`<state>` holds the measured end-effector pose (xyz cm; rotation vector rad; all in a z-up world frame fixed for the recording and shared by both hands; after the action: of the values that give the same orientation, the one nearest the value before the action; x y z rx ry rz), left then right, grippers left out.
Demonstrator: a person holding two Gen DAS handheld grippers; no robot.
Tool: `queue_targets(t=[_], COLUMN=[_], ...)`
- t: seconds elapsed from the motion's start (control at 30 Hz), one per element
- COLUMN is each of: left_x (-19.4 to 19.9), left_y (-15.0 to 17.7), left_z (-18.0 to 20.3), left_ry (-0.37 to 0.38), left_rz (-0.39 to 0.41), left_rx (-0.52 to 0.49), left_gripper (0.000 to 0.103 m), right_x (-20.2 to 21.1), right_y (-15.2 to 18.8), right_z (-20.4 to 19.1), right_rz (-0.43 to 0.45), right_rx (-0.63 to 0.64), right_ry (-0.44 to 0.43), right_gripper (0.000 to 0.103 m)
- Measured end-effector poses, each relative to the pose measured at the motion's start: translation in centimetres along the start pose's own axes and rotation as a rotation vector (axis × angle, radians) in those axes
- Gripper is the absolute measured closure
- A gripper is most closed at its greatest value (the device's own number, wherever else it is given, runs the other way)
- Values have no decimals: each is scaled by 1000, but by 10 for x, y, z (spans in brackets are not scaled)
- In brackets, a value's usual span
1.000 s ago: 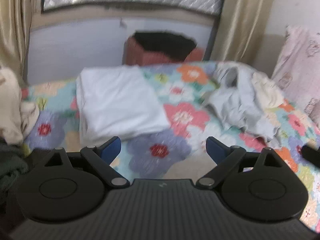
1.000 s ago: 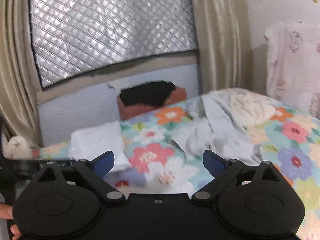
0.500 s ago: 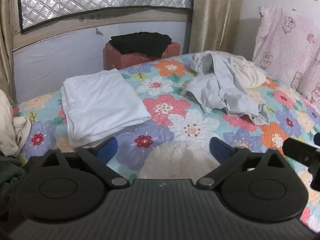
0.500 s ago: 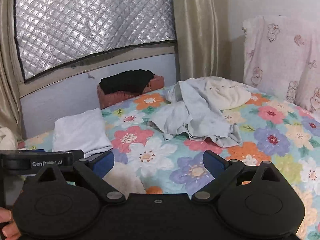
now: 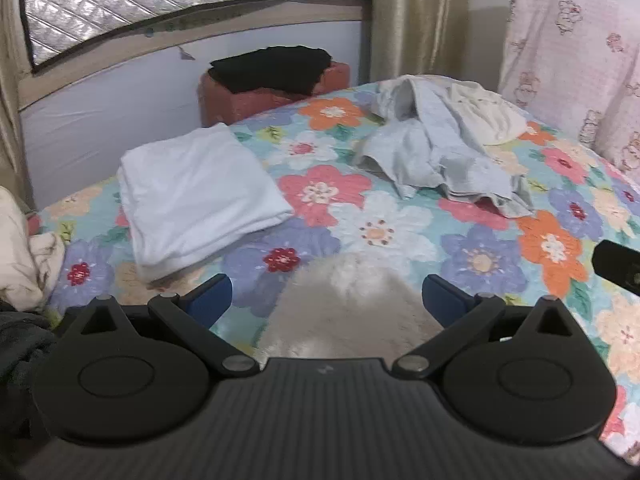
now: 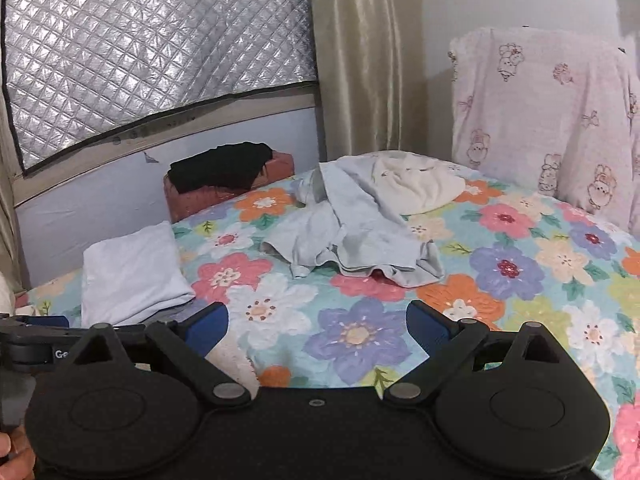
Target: Fold clothes
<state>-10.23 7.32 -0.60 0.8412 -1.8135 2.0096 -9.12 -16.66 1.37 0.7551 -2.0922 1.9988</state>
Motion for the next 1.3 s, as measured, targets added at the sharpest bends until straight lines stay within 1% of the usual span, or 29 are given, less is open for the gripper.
queue_targets(t=[0.13,0.73,0.93,1.07,1.2,1.3], left_x=[2,5,5,6,8,8], left_y=[4,6,9,8,9,8], left_z=[6,12,11,11,11,12], left_ry=[10,-4,12,8,27,24], left_rz=[-11,-15,-33,-26,-10,-7], left_rx=[-12,-35,-20,-29,-11,-27], left_gripper=[0,0,0,0,0,0], right_x=[5,10,10,10,10,10], right_y=[-1,2,4,5,5,6], right_z=[4,-6,-7,-7,-8,-9], right_rz=[-1,-5,-9,-12,-17,-20], right_rx=[-4,50,56,61,65,69], right_ry=[23,24,28,30,29,30], right_gripper=[5,5,5,5,5,5])
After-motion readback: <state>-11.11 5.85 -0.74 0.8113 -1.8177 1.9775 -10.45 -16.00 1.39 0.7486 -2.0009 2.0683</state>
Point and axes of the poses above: each gripper's, at about its wrist camera, not at the fingertips, and x roughly against the way its jaws point, z to its right, y to its underside, the point moved 9 cm from there along -x, roughly the way its jaws point, and after that the axes turned 6 degrees about z, right-handed, at the moved point
